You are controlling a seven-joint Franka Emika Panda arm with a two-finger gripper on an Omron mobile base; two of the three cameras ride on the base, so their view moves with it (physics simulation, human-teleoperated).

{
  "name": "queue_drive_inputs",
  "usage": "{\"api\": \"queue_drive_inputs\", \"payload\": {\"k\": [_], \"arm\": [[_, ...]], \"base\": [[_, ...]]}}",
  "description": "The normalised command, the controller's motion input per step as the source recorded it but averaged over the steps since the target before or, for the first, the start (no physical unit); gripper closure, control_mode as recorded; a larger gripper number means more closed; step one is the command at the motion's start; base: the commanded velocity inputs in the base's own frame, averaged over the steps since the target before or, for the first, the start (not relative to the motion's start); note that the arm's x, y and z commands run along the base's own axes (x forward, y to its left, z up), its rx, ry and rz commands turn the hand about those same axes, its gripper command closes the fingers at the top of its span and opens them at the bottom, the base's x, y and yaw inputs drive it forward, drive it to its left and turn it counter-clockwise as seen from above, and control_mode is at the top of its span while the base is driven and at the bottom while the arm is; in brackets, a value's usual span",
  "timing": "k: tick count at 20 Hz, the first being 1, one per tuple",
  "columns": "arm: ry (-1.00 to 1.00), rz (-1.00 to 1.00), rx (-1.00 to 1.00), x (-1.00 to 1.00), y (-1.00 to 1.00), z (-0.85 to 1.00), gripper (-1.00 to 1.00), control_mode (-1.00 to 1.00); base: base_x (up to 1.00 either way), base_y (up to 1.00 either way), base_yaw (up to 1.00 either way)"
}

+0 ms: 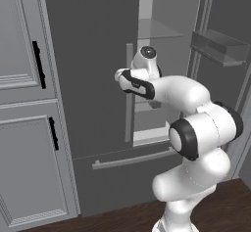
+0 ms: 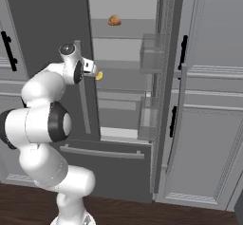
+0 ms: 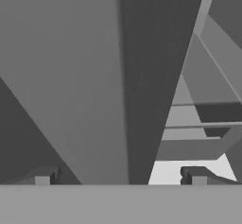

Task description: Grab a lemon wedge from the fridge and one ice cube from the ice bowl, and put them in the glass of lemonade.

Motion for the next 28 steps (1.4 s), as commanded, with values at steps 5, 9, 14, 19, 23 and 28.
{"api": "queue_drive_inputs", "payload": {"k": [5, 9, 14, 19, 23, 28], "arm": [[0.00, 0.00, 0.00, 0.01, 0.02, -0.19, -1.00, -1.00], [0.02, 0.00, 0.00, 0.02, 0.11, -0.19, 1.00, -1.00], [0.03, 0.00, 0.00, 0.04, 0.08, -0.17, 1.00, -1.00], [0.01, 0.00, 0.00, 0.26, 0.01, -0.10, 1.00, -1.00], [0.02, 0.00, 0.00, 0.19, 0.00, -0.04, 1.00, -1.00], [0.01, 0.00, 0.00, 0.01, 0.01, -0.04, 1.00, -1.00]], "base": [[0.00, 0.00, 0.00], [0.00, 0.00, 0.00], [0.00, 0.00, 0.00], [0.00, 0.00, 0.00], [0.00, 0.00, 0.00], [0.00, 0.00, 0.00]]}}
